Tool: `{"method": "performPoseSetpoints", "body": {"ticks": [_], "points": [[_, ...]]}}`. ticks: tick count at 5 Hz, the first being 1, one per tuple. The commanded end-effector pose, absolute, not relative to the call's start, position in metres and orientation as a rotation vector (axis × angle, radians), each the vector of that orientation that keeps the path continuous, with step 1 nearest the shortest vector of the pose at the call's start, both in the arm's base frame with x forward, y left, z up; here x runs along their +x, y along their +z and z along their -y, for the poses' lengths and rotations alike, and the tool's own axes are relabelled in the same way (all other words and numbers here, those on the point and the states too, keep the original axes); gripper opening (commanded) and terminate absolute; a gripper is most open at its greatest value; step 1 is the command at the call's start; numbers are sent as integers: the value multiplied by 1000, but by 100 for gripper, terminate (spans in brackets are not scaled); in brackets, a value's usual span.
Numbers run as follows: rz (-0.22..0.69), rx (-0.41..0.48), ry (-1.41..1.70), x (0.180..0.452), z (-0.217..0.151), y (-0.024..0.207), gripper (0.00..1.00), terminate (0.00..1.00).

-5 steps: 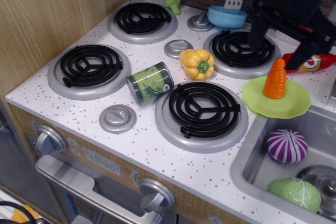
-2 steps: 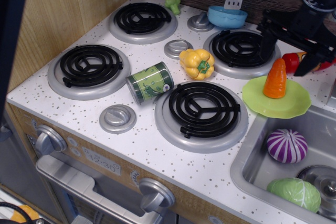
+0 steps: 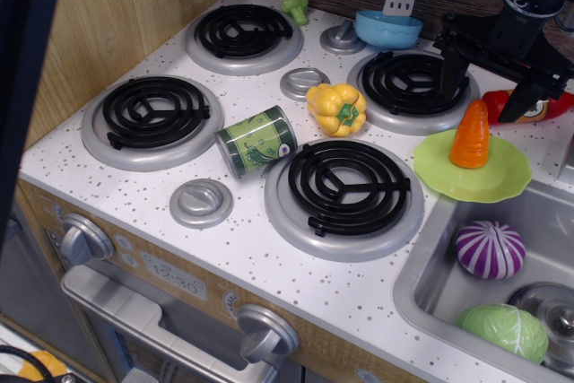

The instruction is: Take carrot off plate

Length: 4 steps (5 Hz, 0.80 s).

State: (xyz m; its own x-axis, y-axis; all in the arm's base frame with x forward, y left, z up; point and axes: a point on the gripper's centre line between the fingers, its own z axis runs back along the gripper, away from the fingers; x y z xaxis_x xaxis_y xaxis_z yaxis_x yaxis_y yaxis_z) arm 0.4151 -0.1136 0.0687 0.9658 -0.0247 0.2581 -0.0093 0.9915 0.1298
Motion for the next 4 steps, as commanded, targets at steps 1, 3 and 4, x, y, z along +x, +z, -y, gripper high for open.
{"method": "performPoseSetpoints", "body": {"ticks": [1, 3, 4], "points": [[344, 125, -29, 421, 107, 64, 100, 0], [344, 54, -9, 423, 104, 50, 0, 0], [368, 60, -3, 423, 110, 47, 0, 0]]}}
